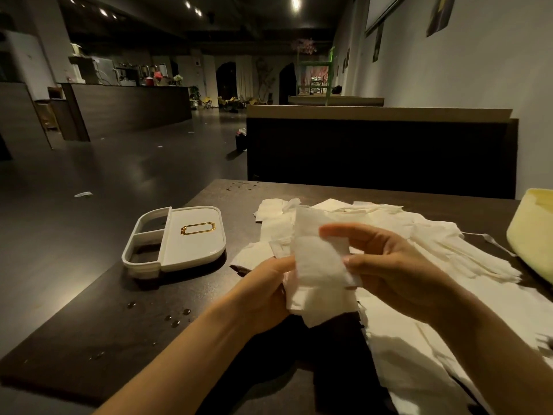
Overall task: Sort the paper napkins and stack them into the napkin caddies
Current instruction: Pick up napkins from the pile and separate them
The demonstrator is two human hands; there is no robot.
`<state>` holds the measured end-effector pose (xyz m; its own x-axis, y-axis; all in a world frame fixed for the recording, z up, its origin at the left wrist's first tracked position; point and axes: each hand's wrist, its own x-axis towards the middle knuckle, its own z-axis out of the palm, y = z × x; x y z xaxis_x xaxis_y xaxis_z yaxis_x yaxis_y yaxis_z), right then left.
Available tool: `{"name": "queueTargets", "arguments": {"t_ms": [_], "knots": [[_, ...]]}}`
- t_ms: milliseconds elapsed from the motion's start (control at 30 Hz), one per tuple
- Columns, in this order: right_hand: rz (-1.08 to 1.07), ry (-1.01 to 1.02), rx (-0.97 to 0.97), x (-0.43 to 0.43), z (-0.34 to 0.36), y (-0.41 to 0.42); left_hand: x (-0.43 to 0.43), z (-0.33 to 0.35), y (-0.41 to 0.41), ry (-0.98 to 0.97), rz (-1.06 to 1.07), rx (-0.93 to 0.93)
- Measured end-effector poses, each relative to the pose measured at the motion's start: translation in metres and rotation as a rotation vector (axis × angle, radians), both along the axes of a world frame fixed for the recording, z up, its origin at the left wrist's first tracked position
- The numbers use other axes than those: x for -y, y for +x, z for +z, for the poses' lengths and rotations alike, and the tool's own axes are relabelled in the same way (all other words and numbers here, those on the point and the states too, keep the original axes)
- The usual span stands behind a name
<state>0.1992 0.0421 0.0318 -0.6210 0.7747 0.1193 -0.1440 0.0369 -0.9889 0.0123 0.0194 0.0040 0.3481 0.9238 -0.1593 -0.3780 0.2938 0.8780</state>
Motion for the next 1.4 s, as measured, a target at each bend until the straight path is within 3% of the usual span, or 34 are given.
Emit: {"name": "queueTargets", "arguments": {"t_ms": [100,233,333,467,533,633,800,967,1167,1300,1400], "knots": [[-0.149,0.156,0.287,0.001,-0.004,-0.009,-0.001,0.003,-0.001,-0.002,0.008,0.008],[-0.137,0.224,0.326,0.004,-0.004,-0.013,-0.001,0.006,-0.003,-0.023,-0.007,0.049],[-0.088,0.322,0.351,0.003,-0.004,-0.012,0.000,0.002,-0.003,-0.016,0.018,-0.035],[-0.326,0.475,0.343,-0.002,0.007,0.002,-0.002,0.002,-0.009,-0.025,0.126,-0.009],[-0.420,0.550,0.462,-0.007,0.009,0.015,-0.005,0.003,-0.012,-0.041,0.174,0.041],[-0.292,0.521,0.730,-0.013,0.007,0.032,-0.007,0.005,-0.015,-0.051,0.212,0.062],[-0.217,0.397,0.766,-0.002,0.009,0.046,-0.007,0.004,-0.015,-0.050,0.238,0.009],[-0.245,0.574,0.896,0.039,0.007,0.063,-0.009,0.002,-0.016,-0.006,0.193,0.029],[0.044,0.575,1.200,0.082,-0.005,0.072,-0.001,0.005,-0.013,0.022,0.154,0.013],[0.050,0.610,1.207,0.090,-0.010,0.073,0.012,0.008,-0.006,0.020,0.144,0.005],[-0.028,0.779,1.207,0.091,-0.014,0.071,0.026,0.003,0.006,0.016,0.123,-0.038]]}}
